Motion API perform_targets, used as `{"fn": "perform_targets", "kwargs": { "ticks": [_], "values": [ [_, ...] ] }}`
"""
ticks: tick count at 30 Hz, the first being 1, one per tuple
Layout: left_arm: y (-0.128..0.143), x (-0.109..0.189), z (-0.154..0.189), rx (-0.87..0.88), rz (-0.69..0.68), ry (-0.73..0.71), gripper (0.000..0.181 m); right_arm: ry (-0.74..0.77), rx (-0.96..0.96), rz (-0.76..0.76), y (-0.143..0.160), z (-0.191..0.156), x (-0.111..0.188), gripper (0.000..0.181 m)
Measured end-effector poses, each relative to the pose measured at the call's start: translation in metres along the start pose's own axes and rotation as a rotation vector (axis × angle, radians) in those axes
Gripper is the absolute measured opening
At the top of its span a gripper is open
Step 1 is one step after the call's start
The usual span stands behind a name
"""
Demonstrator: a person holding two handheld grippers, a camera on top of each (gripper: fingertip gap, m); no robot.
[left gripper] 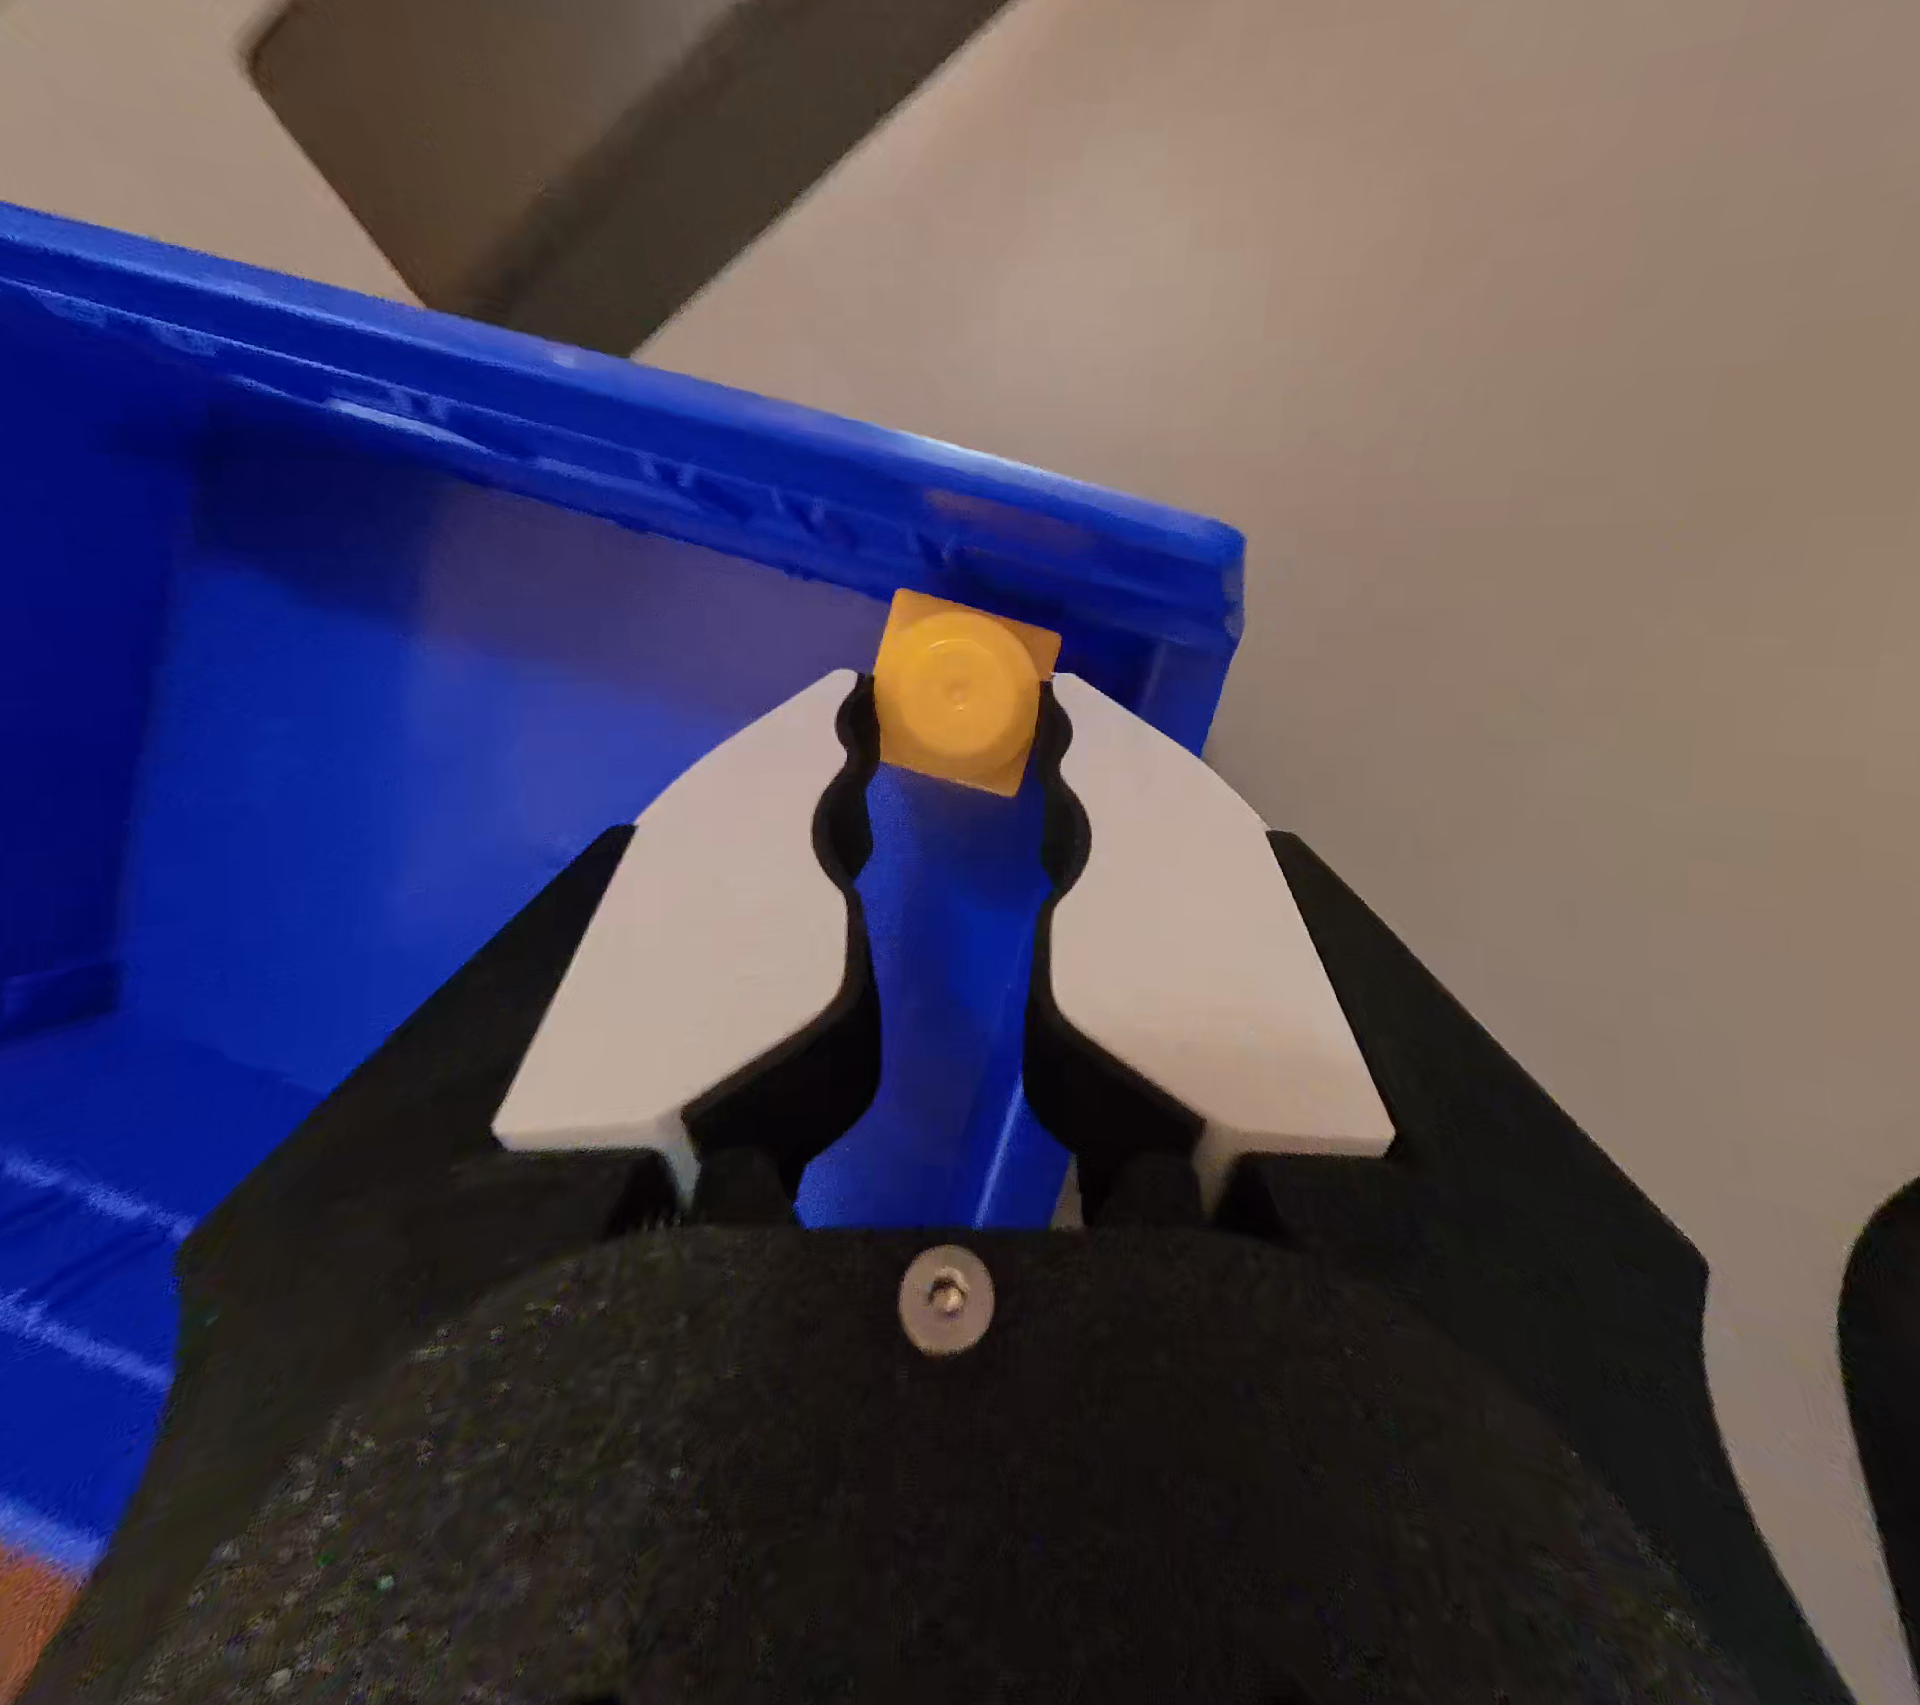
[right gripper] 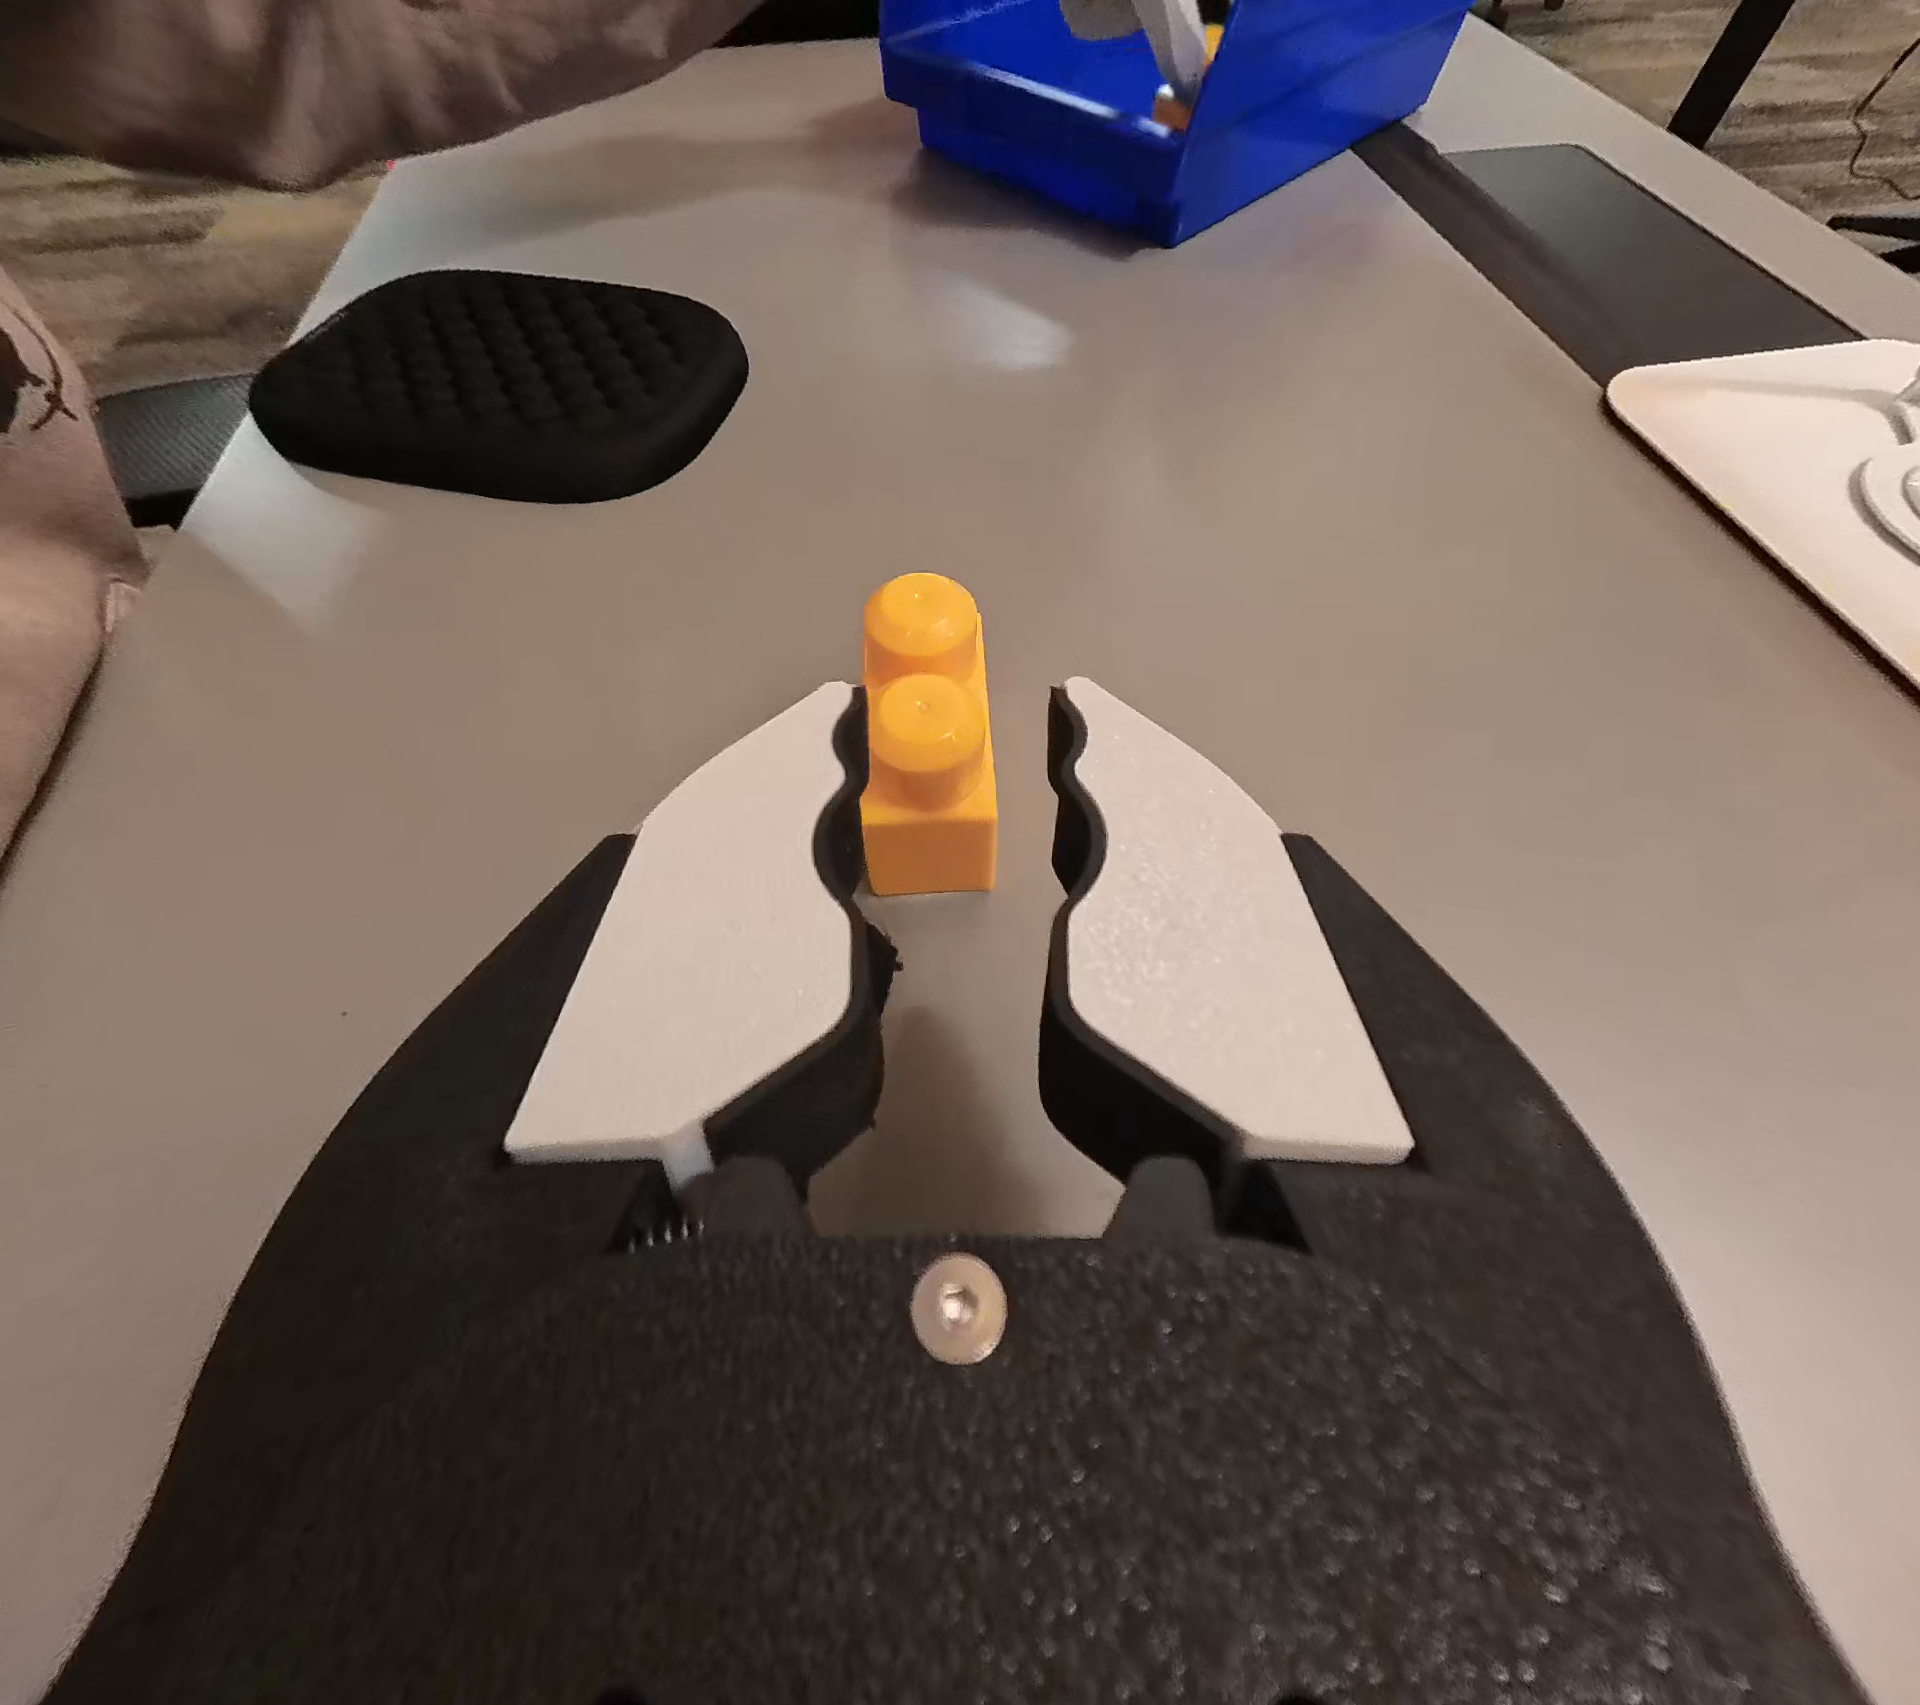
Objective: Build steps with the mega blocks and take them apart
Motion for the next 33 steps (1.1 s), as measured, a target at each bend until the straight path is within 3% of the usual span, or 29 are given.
{"fn": "perform_targets", "kwargs": {
  "ticks": [5, 10, 15, 19, 26, 33],
  "values": [
    [-0.012, 0.056, 0.022, -0.073, 0.171, -0.092, 0.029, 0.011, -0.01, 0.012, 0.0, 0.002, 0.003, 0.032],
    [-0.025, 0.093, 0.102, -0.252, 0.25, 0.046, 0.029, 0.003, -0.014, 0.003, 0.001, 0.002, 0.004, 0.033],
    [-0.022, 0.068, 0.187, -0.429, 0.182, 0.195, 0.029, -0.011, -0.012, -0.01, 0.002, 0.0, 0.002, 0.033],
    [-0.018, 0.031, 0.228, -0.46, 0.111, 0.3, 0.029, -0.017, -0.003, -0.026, 0.003, -0.002, -0.001, 0.033],
    [-0.016, -0.008, 0.258, -0.382, 0.066, 0.397, 0.029, -0.029, 0.01, -0.066, 0.006, -0.004, -0.005, 0.035],
    [-0.015, -0.028, 0.268, -0.373, 0.126, 0.406, 0.03, -0.03, 0.02, -0.154, 0.01, -0.006, -0.012, 0.04]
  ]
}}
Point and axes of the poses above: each gripper's, where its closed fingertips meet, x back along the fingers, y out of its underside, z = x × y across the jaws, the point moved 10 cm from there along x, back along the fingers, and after that the axes turned 10 degrees about x, right-handed, at the moved point
